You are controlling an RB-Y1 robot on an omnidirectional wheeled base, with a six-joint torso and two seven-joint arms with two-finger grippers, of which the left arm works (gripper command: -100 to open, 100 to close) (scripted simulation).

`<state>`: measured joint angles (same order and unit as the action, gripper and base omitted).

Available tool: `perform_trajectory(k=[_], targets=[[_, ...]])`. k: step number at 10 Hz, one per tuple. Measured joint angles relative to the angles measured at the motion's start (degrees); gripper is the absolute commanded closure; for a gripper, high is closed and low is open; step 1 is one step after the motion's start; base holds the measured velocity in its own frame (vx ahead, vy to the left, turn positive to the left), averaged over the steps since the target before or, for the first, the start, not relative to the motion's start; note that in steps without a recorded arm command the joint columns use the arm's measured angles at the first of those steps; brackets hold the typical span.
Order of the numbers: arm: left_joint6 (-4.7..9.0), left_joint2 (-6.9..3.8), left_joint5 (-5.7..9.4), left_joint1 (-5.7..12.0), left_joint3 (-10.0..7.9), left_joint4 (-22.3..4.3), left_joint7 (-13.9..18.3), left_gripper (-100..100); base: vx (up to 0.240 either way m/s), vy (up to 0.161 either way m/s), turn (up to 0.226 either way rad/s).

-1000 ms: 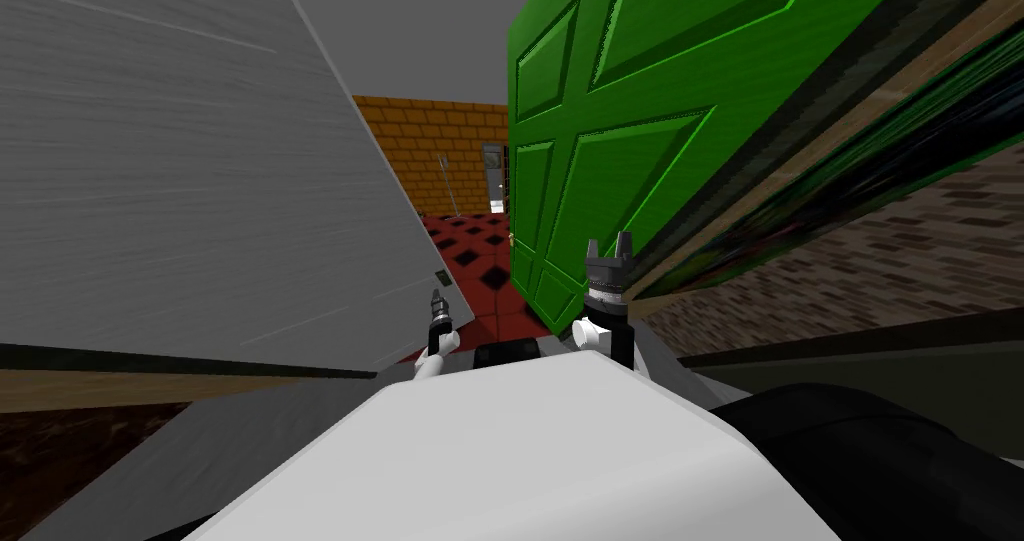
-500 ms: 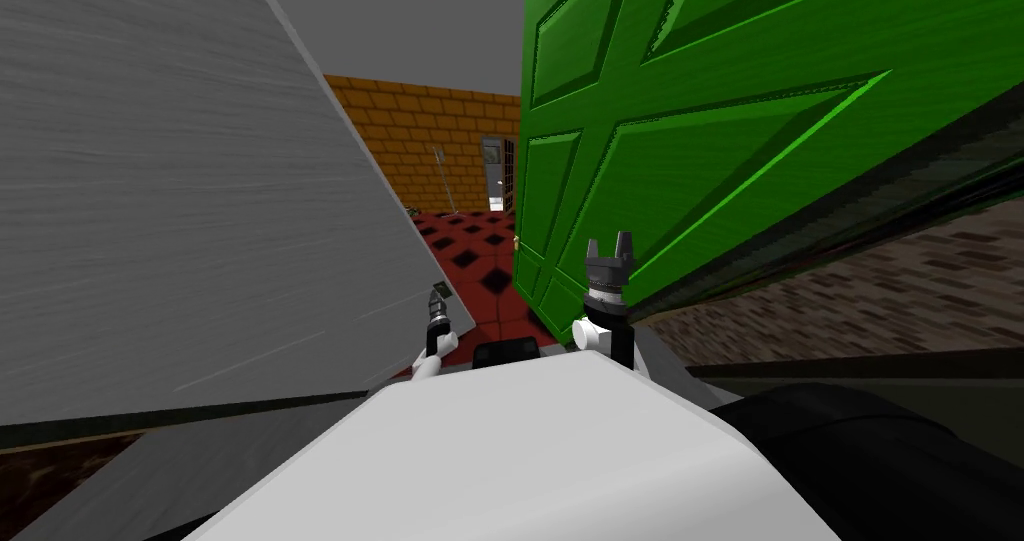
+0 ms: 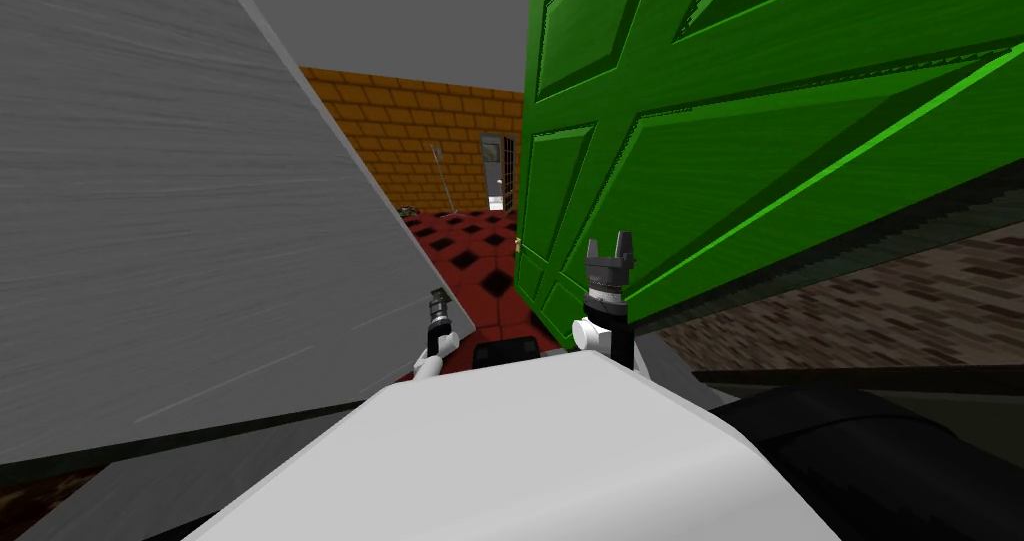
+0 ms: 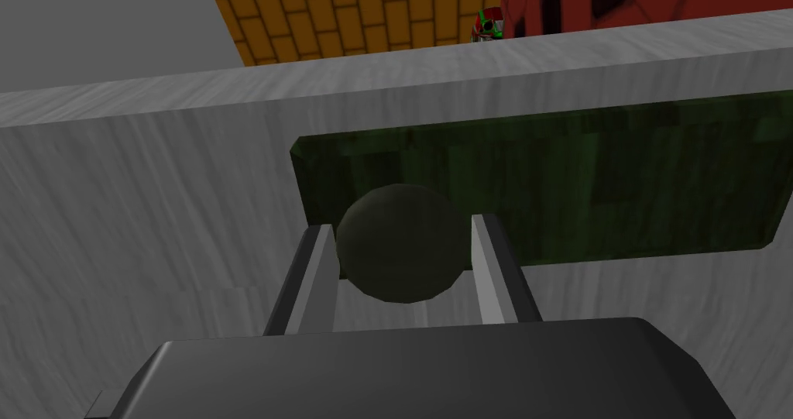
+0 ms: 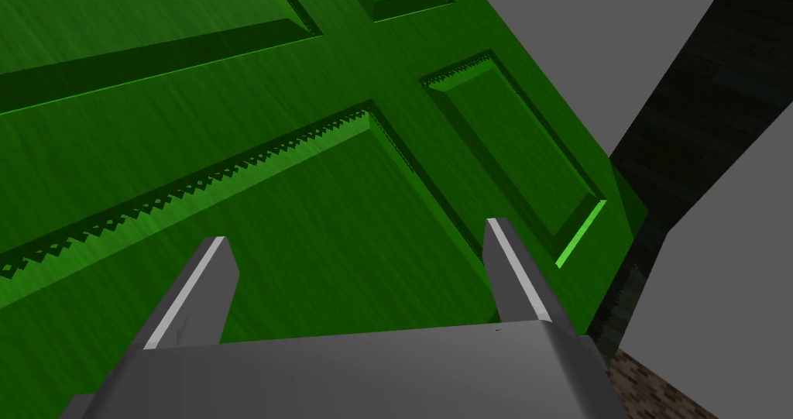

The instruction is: Push the door open

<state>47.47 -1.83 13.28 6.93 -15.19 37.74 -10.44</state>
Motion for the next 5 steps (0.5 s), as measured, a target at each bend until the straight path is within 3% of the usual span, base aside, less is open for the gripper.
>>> perform_trajectory(k=[3, 5], targets=[[-0.13, 0.09, -0.02, -0.14, 0.04, -0.1, 0.0, 100, -0.006, -0.002, 0.000], [-0.19, 0.20, 0.16, -0.16, 0.24, -0.6, -0.2, 100, 0.129, 0.048, 0.078]])
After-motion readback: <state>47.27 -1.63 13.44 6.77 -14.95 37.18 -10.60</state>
